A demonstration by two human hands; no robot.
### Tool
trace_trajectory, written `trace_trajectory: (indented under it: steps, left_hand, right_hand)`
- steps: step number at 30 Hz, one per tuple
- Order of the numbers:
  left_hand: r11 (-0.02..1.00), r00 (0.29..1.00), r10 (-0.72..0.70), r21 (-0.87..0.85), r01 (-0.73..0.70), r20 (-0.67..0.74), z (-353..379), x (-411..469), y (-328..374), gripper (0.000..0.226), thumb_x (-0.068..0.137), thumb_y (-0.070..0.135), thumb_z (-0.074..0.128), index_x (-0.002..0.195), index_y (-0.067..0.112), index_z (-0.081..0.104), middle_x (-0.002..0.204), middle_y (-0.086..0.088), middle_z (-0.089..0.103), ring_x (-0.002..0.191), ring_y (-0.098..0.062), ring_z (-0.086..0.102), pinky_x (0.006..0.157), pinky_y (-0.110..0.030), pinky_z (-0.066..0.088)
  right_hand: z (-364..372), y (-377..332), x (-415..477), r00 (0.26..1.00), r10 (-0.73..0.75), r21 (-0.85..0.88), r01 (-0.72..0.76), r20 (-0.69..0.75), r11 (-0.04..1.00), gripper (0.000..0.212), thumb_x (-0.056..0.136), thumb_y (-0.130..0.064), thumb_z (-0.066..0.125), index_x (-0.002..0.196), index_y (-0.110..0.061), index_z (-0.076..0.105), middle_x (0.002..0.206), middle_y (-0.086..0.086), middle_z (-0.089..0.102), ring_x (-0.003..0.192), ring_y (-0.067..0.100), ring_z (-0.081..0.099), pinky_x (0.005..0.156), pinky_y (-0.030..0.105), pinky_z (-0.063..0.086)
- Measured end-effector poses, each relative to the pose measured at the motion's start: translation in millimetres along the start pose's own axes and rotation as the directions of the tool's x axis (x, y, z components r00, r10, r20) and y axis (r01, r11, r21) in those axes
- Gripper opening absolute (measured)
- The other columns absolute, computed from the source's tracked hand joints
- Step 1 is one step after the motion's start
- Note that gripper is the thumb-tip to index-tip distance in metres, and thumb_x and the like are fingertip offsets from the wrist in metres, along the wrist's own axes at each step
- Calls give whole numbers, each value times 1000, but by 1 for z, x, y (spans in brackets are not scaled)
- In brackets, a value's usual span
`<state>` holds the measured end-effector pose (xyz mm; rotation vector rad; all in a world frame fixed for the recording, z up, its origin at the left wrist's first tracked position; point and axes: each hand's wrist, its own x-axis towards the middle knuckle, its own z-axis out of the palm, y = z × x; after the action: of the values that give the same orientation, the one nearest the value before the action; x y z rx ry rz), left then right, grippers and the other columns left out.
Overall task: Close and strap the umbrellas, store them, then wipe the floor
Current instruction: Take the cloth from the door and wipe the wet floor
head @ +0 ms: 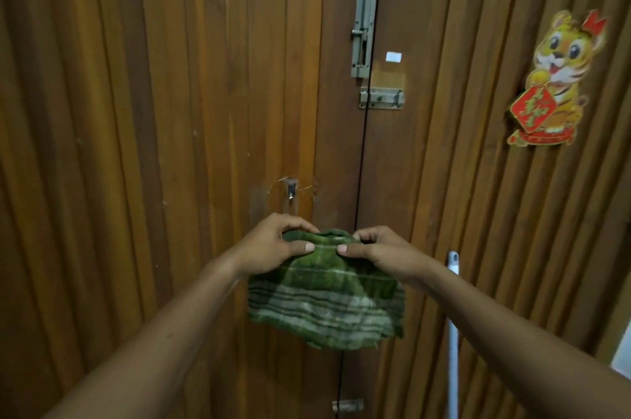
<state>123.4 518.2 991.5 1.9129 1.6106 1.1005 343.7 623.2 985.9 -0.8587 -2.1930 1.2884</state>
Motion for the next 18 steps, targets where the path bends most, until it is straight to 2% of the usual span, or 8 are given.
trace_trajectory:
  steps: [2,4,7,9,11,14,16,18]
  left_hand:
    - [1000,999,-19,17,20,-32,1,6,-16,17,92,27,71,108,26,77,103,12,76,95,-3,71,86,-30,57]
    - [998,991,-10,61,19,-137,-3,17,-27,17,91,25,72,107,26,78,99,17,74,93,0,70,82,-22,53]
    - [985,953,16,168,36,-302,-17,40,-36,20,92,24,71,111,26,77,97,19,67,91,0,64,80,-20,50]
    - [957,904,70,283,58,-421,-27,57,-39,23,93,24,69,115,30,75,94,17,62,88,1,59,77,-22,49]
    - [914,826,165,398,77,-539,-34,72,-40,30,93,23,68,121,33,71,91,15,59,86,-2,57,74,-25,49]
    - [802,731,306,580,147,-609,-36,83,-47,37,91,16,67,123,34,70,96,12,58,83,-7,58,66,-31,52]
    - [689,728,335,682,243,-598,-32,86,-57,38,89,17,66,121,37,71,101,8,57,78,-15,61,56,-33,53]
    - [648,721,335,704,292,-607,-28,85,-68,35,89,19,67,119,37,72,102,7,58,70,-18,61,48,-34,52]
  right_hand:
    - [3,11,17,1000,-18,-5,18,26,1000,27,86,-38,78,77,-15,67,71,0,69,64,10,66,64,23,50]
    - [4,16,37,999,-53,12,53,11,999,27,87,-37,76,84,-13,67,73,-1,71,64,9,67,58,21,51]
    - [1,14,76,959,-257,-38,254,-116,966,25,88,-37,76,92,-15,65,88,1,71,77,14,68,67,27,52]
    - [-1,6,104,887,-413,-185,379,-206,906,21,88,-41,74,99,-28,61,98,-2,68,89,17,65,76,35,52]
    - [1,-4,128,798,-541,-352,442,-266,825,18,91,-43,69,102,-36,58,100,-12,65,91,12,63,76,36,53]
    - [12,-9,151,673,-654,-589,388,-344,709,20,93,-46,64,111,-38,65,100,-15,57,86,10,61,67,32,53]
    - [20,-4,162,626,-691,-680,329,-362,655,19,92,-43,66,108,-33,71,96,-11,51,75,11,58,56,29,49]
    - [27,5,170,571,-752,-756,319,-328,572,15,91,-37,70,101,-26,74,91,-6,52,68,14,58,51,28,47]
